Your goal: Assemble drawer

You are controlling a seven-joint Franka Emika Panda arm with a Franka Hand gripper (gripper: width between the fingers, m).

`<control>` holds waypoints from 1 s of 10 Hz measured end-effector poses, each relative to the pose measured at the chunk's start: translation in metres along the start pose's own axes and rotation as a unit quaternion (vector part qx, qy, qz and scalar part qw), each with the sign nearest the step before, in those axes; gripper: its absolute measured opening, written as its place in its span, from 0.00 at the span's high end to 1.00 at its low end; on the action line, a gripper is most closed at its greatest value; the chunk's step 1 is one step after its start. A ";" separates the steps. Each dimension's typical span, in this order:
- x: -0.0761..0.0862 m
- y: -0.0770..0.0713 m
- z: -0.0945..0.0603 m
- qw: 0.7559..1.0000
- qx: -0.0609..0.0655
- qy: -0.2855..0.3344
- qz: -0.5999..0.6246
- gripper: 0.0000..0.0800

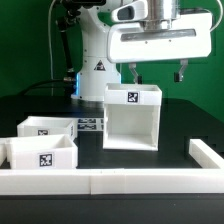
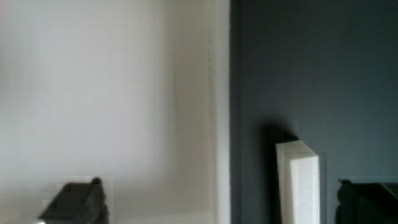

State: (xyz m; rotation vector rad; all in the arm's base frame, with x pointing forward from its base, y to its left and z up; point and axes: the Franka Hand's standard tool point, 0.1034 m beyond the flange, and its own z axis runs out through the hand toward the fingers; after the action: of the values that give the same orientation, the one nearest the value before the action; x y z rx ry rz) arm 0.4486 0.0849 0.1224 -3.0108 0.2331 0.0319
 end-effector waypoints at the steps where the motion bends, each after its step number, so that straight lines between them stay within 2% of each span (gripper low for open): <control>1: -0.005 0.001 0.009 1.000 -0.002 0.001 0.003 0.19; 4: -0.012 0.001 0.024 1.000 -0.003 -0.002 0.001 0.19; 6: -0.012 -0.001 0.025 1.000 -0.003 0.001 0.004 0.19; 8: -0.012 -0.002 0.026 1.000 -0.003 0.001 0.004 0.51; 9: -0.012 -0.002 0.026 1.000 -0.003 0.001 0.004 0.51; 10: -0.012 -0.002 0.026 1.000 -0.003 0.001 0.004 0.76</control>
Offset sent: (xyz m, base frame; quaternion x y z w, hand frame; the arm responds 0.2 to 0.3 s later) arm -0.0015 0.0049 -0.0143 -0.0071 0.0045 0.0104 0.9999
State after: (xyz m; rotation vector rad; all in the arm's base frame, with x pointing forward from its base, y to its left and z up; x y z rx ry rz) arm 0.4365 0.0914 0.0972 -3.0161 0.2444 0.0316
